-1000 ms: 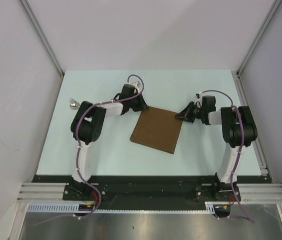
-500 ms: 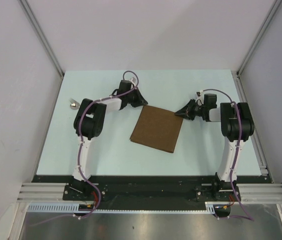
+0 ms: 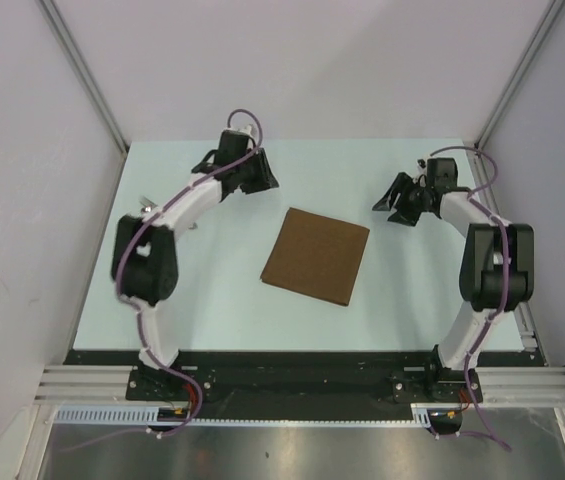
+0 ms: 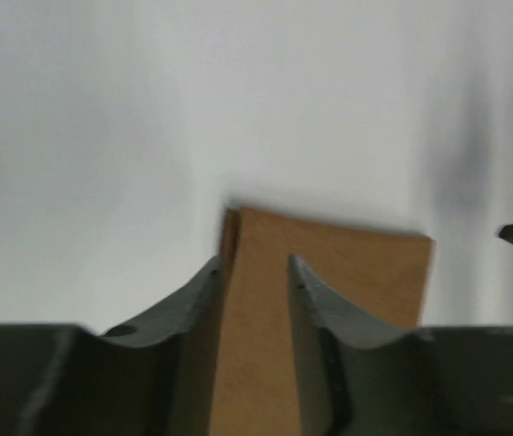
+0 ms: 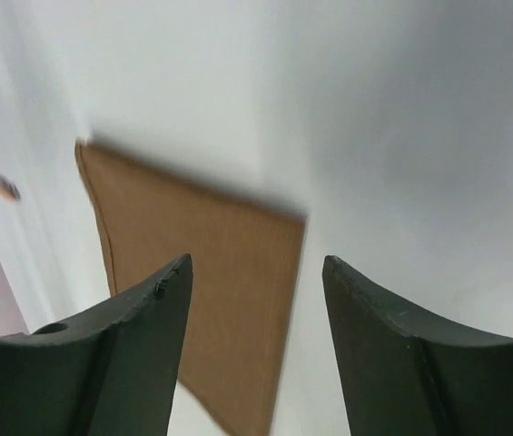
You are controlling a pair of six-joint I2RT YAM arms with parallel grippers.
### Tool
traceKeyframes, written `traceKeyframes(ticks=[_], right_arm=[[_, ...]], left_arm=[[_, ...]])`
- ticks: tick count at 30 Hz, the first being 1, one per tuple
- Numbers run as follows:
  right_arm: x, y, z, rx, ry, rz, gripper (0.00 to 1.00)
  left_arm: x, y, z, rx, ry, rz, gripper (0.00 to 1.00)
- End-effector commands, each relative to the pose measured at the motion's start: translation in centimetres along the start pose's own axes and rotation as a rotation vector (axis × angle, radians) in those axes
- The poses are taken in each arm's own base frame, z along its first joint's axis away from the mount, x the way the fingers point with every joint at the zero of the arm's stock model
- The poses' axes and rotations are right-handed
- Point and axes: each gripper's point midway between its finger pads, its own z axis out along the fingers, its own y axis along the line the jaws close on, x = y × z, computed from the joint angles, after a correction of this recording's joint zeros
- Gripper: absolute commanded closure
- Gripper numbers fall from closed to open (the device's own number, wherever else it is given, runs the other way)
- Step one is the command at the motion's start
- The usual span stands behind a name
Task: Fold the napkin into a case and place the utensils inside
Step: Smooth out the square-folded napkin at the center of the board, then rotate the square-folded napkin at the center of the board.
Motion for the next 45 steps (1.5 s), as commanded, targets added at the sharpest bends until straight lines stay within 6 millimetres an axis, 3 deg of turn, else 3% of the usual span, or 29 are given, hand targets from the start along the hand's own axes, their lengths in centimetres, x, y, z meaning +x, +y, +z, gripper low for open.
traceKeyframes(ticks=[1, 3, 4, 5, 6, 7, 9, 10, 11, 13, 14, 16, 19, 20, 28, 34, 36, 37, 39, 43, 44, 45], right_arm=[[8.5, 0.5, -3.2, 0.041, 0.123, -0.021, 0.34], [9.8, 2.8, -5.2, -0.029, 0.076, -0.022, 0.32], [13.0, 2.4, -5.3, -0.023, 0.12, -0.023, 0.32], [13.6, 3.4, -6.6, -0.045, 0.086, -0.037, 0.32], [14.5, 3.6, -6.8, -0.039, 0.079, -0.026, 0.32], [17.8, 3.3, -6.6, -0.036, 0.137, -0.027, 0.33], [19.3, 4.3, -7.5, -0.061, 0.121, -0.007, 0.35], [20.5, 4.3, -7.7, -0.057, 0.129, -0.017, 0.35], [21.8, 3.0, -7.7, -0.017, 0.131, -0.009, 0.36], [22.6, 3.0, -8.2, -0.037, 0.117, 0.011, 0.37], [24.3, 2.0, -8.0, -0.037, 0.155, 0.032, 0.4], [24.7, 2.8, -7.6, -0.095, 0.143, 0.057, 0.44], [25.9, 2.1, -6.8, -0.095, 0.157, 0.059, 0.48], [25.3, 2.9, -6.5, -0.134, 0.126, 0.043, 0.51], [25.5, 2.5, -4.6, -0.126, 0.145, 0.049, 0.6], [26.3, 0.7, -4.2, -0.054, 0.164, 0.066, 0.68], [26.5, 0.1, -4.1, -0.031, 0.172, 0.076, 0.78], [26.2, -0.5, -4.0, -0.01, 0.162, 0.093, 0.92], [26.0, -1.8, -4.1, 0.044, 0.165, 0.132, 1.0], [22.6, -4.2, -4.7, 0.168, 0.113, 0.17, 1.0], [21.3, -5.4, -5.2, 0.21, 0.089, 0.192, 1.0], [18.8, -5.0, -5.2, 0.217, 0.035, 0.175, 1.0]], left_arm=[[1.7, -5.7, -10.7, 0.18, -0.075, 0.016, 0.56], [4.3, -7.8, -12.8, 0.273, -0.061, 0.043, 0.53], [7.5, -7.0, -12.8, 0.278, -0.003, 0.042, 0.53], [8.5, -8.6, -14.8, 0.333, -0.011, 0.072, 0.53], [9.8, -9.2, -15.5, 0.373, 0.007, 0.086, 0.53], [12.3, -8.6, -15.7, 0.378, 0.049, 0.085, 0.53], [14.3, -10.2, -17.9, 0.445, 0.042, 0.116, 0.54], [16.5, -10.3, -18.2, 0.462, 0.076, 0.135, 0.54], [16.6, -10.8, -19.3, 0.492, 0.049, 0.149, 0.54], [17.8, -10.9, -19.9, 0.509, 0.063, 0.162, 0.54], [17.9, -11.0, -20.1, 0.512, 0.068, 0.164, 0.55], [17.9, -11.3, -20.6, 0.526, 0.066, 0.175, 0.55], [17.2, -11.6, -20.8, 0.523, 0.05, 0.182, 0.56], [17.1, -11.6, -20.8, 0.52, 0.046, 0.186, 0.56], [16.6, -12.3, -20.6, 0.53, 0.05, 0.186, 0.57], [16.3, -12.1, -20.7, 0.515, 0.038, 0.198, 0.57], [16.4, -12.1, -20.6, 0.515, 0.04, 0.199, 0.57], [16.3, -12.2, -20.6, 0.516, 0.039, 0.199, 0.57], [16.2, -12.2, -20.5, 0.513, 0.04, 0.201, 0.57], [15.9, -12.1, -20.2, 0.497, 0.035, 0.204, 0.57], [16.0, -12.1, -20.1, 0.496, 0.038, 0.206, 0.57], [15.9, -12.2, -19.9, 0.494, 0.042, 0.205, 0.56]])
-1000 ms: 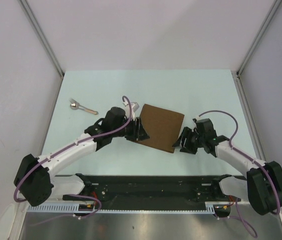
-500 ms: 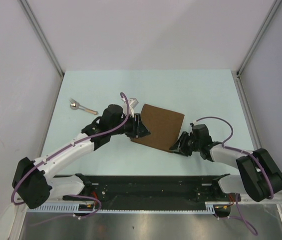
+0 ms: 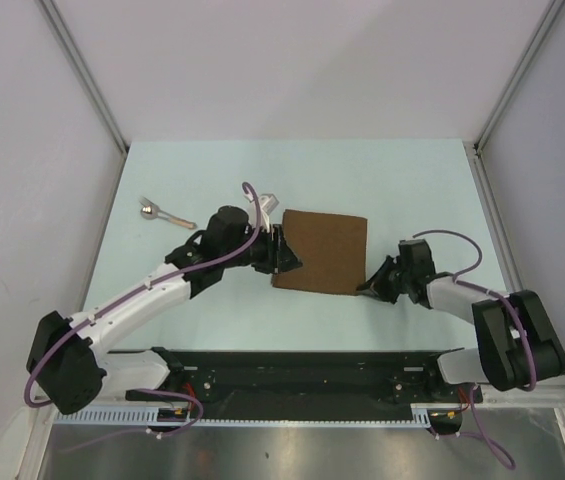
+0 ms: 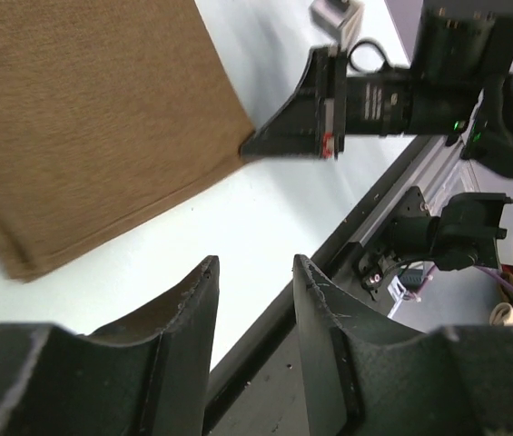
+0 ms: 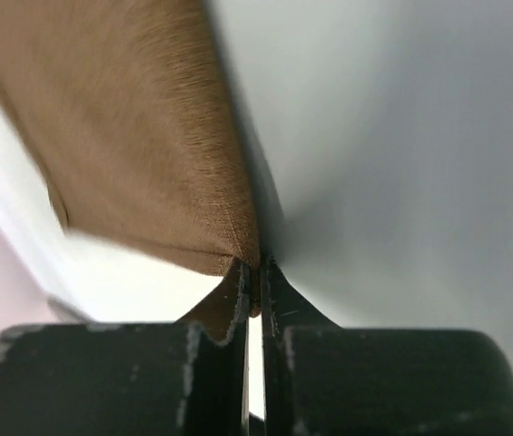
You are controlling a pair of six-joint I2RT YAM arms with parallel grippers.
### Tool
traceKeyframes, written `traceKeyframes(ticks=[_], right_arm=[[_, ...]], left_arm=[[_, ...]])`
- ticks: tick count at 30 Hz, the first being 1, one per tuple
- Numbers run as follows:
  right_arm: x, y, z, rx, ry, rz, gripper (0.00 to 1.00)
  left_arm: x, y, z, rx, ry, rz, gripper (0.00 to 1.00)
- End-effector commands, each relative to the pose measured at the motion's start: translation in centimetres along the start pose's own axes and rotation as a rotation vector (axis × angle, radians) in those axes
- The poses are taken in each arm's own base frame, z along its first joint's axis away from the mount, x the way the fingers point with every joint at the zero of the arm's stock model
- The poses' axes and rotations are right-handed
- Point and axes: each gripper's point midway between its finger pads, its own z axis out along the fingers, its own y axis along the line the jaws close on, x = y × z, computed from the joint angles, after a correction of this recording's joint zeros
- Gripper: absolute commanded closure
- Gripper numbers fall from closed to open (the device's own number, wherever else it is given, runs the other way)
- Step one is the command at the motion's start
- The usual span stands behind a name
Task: Fold the napkin into a case and place the utensils inside
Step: Rotate the square-folded napkin at the center of the board.
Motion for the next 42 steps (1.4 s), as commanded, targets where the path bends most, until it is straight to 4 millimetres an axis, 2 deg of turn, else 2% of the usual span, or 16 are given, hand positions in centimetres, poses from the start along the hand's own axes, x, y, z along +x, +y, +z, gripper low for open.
traceKeyframes(ticks=[1, 6, 7, 8, 10, 11, 15, 16, 19, 22, 24, 26, 27, 31, 35, 42], right_arm=[[-6.3, -3.9, -1.5, 0.23, -0.136, -0.017, 1.0], [-15.8, -5.9, -2.7, 0.332, -0.219, -0.085, 1.0], [-19.7, -3.7, -2.9, 0.305, -0.275, -0.144, 1.0], [-20.5, -4.7, -1.3, 0.32, -0.223, -0.201, 1.0], [-25.5, -1.8, -0.9, 0.265, -0.256, -0.248, 0.99], [-26.3, -2.2, 0.9, 0.257, -0.218, -0.243, 0.98], [-30.1, 0.6, 0.3, 0.229, -0.254, -0.239, 0.68], [-30.1, 0.2, -0.3, 0.268, -0.248, -0.217, 0.55], [-30.2, -0.2, -2.7, 0.361, -0.281, -0.183, 0.37], [-27.8, -1.1, -4.9, 0.359, -0.286, -0.136, 0.31], [-24.6, -2.9, -5.0, 0.336, -0.244, -0.088, 0.3], [-22.9, -1.6, -5.9, 0.255, -0.253, -0.096, 0.3], [-20.3, -3.2, -5.3, 0.264, -0.209, -0.062, 0.3], [-16.6, -1.7, -5.5, 0.108, -0.208, -0.041, 0.37], [-14.6, -1.2, -5.5, 0.065, -0.213, -0.035, 0.38], [-13.5, -2.7, -5.4, 0.129, -0.197, -0.024, 0.44]], left_arm=[[-2.3, -1.1, 0.2, 0.011, -0.045, 0.038, 0.56], [-3.8, -0.3, 1.4, -0.041, -0.035, 0.028, 0.49], [-3.8, 0.5, 2.2, -0.058, -0.02, 0.018, 0.46], [-3.8, 1.0, 2.8, -0.073, -0.011, 0.002, 0.45], [-4.9, 1.9, 3.8, -0.09, -0.019, -0.018, 0.39], [-4.0, 3.6, 5.3, -0.128, 0.026, -0.06, 0.38], [-5.4, 6.4, 8.8, -0.186, 0.054, -0.069, 0.34], [-5.2, 7.4, 9.5, -0.222, 0.08, -0.064, 0.28], [-5.0, 9.9, 12.4, -0.253, 0.15, -0.103, 0.28], [-5.0, 11.9, 14.5, -0.279, 0.166, -0.129, 0.28], [-5.3, 13.1, 15.2, -0.312, 0.164, -0.131, 0.27], [-5.4, 13.8, 15.5, -0.326, 0.164, -0.139, 0.27], [-5.6, 14.1, 15.7, -0.333, 0.162, -0.141, 0.27], [-4.4, 14.9, 16.9, -0.321, 0.19, -0.16, 0.31], [-3.5, 15.3, 17.9, -0.288, 0.211, -0.178, 0.4], [-0.4, 16.0, 17.9, -0.27, 0.264, -0.239, 0.75]])
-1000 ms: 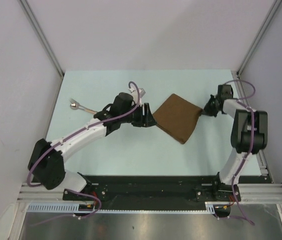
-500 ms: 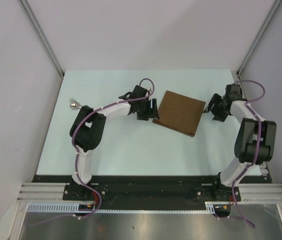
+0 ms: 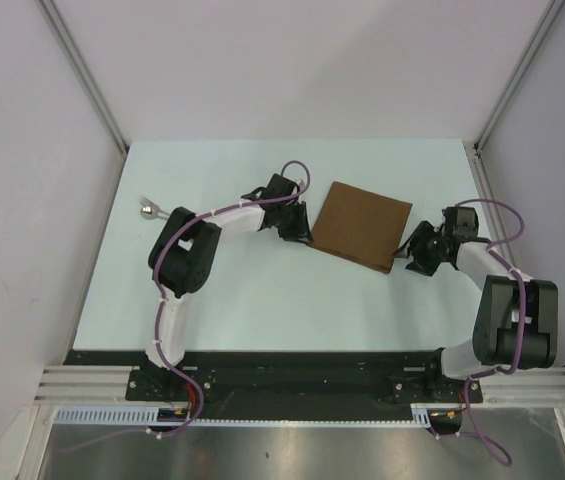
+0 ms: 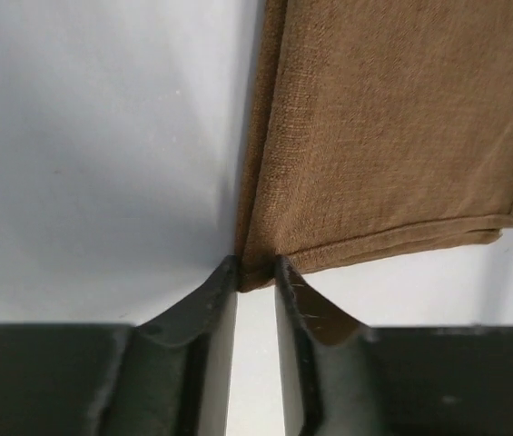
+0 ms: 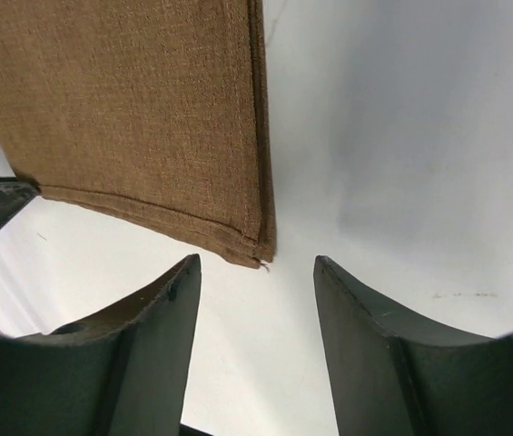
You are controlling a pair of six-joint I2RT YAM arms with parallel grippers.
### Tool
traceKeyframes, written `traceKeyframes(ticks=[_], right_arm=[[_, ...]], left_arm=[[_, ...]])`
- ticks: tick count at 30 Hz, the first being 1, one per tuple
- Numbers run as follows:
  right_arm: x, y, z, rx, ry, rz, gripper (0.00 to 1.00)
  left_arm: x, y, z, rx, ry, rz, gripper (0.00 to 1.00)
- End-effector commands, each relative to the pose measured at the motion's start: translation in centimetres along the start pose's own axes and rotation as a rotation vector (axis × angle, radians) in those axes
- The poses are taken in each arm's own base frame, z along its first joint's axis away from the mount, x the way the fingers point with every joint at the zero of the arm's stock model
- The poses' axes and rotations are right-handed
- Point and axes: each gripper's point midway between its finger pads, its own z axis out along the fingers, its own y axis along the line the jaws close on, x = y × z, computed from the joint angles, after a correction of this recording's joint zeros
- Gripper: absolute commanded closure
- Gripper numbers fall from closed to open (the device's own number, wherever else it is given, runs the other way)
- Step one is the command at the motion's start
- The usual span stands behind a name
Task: Fold the napkin into a case and place the utensils inside
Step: Rotate the square-folded napkin at the center of the board, then pick up the top corner of the square-folded napkin from the center of the board.
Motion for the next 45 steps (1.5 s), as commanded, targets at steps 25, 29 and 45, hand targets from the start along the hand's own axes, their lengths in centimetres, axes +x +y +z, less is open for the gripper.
traceKeyframes(ticks=[25, 29, 45], right_arm=[[-2.0, -1.6, -2.0, 0.127, -0.094, -0.063, 0.67], [-2.8, -1.4, -1.0, 0.138, -0.067, -0.076, 0.69], [-1.7, -2.6, 0.7, 0.2, -0.006, -0.09, 0.63]], left_arm=[[12.5, -5.9, -4.7, 0.217, 0.054, -0.1, 0.52], [12.9, -5.5, -6.7, 0.22, 0.037, -0.073, 0.5], [11.6, -6.7, -10.1, 0.275, -0.036, -0.009, 0.52]])
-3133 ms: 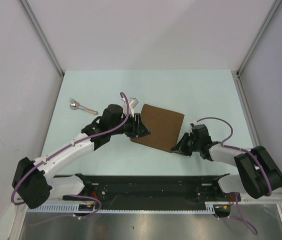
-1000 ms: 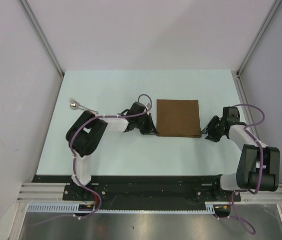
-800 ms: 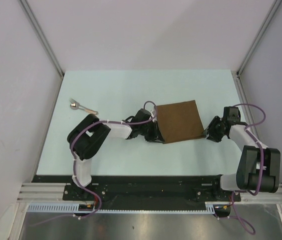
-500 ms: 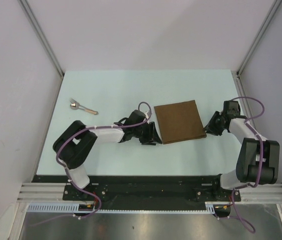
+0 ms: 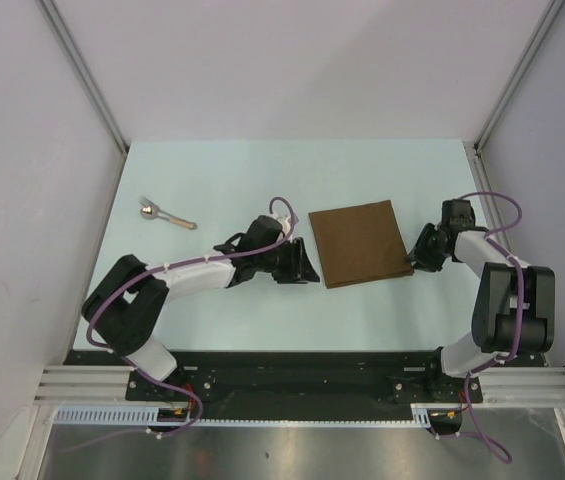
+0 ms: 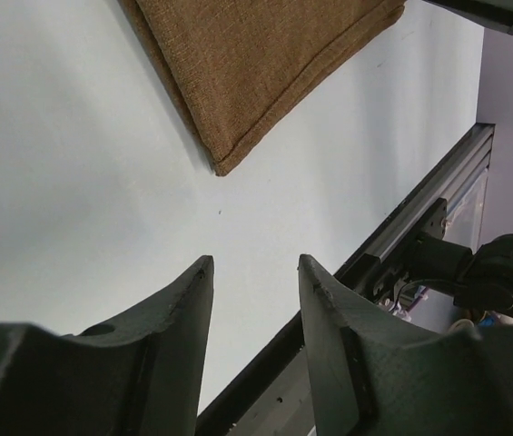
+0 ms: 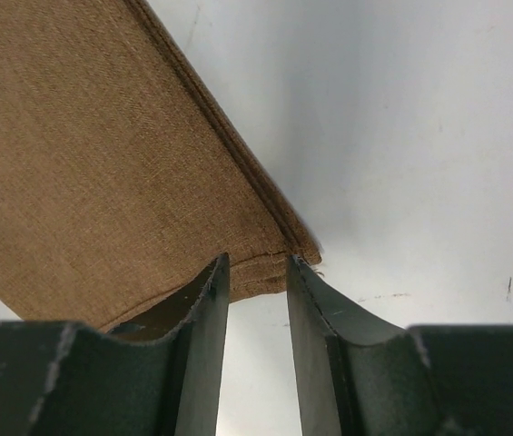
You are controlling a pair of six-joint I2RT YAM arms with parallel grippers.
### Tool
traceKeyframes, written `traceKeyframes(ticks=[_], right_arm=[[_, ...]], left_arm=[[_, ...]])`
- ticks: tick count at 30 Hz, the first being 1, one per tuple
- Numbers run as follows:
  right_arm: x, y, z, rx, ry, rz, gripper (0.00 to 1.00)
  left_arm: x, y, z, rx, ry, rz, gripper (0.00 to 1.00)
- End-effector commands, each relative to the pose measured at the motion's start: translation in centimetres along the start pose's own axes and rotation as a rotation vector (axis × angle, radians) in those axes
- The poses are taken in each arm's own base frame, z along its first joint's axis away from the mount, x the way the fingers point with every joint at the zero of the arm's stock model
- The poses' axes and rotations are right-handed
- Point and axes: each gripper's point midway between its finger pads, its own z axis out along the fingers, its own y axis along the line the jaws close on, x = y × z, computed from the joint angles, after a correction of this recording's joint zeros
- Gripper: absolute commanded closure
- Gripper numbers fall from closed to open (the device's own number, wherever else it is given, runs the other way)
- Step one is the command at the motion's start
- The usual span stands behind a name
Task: Fold the napkin into a case and place the utensils inside
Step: Pick up the top corner of the square-folded napkin from the center of the board.
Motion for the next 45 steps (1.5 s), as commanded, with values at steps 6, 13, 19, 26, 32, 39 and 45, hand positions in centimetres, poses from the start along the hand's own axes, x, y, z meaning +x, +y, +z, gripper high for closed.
traceKeyframes(ticks=[6, 13, 19, 26, 32, 39, 45], right_arm=[[0.1, -0.2, 0.8, 0.015, 0.004, -0.032, 0.62], [0.1, -0.6, 1.0, 0.044, 0.005, -0.04, 0.63], [-0.2, -1.0, 0.6, 0.071, -0.008, -0.049, 0.62], [0.1, -0.7, 1.1, 0.048, 0.002, -0.05, 0.67], [-0.1, 0.0, 1.3, 0.023, 0.005, -0.051, 0.83], [-0.7, 0.7, -0.4, 0.017, -0.027, -0.065, 1.0], [-1.3, 2.2, -1.8, -0.012, -0.032, -0.1, 1.0]], left_arm=[[-1.0, -1.5, -1.9, 0.048, -0.058, 0.057, 0.47], [-1.2, -1.9, -2.2, 0.055, -0.065, 0.068, 0.46], [-1.0, -1.8, -2.2, 0.058, -0.065, 0.066, 0.47], [-1.1, -2.0, -2.1, 0.067, -0.063, 0.064, 0.47], [-1.1, -1.9, -2.3, 0.064, -0.067, 0.067, 0.47], [-1.8, -1.9, -2.9, 0.057, -0.091, 0.065, 0.47], [-3.5, -1.9, -3.3, 0.061, -0.122, 0.051, 0.47]])
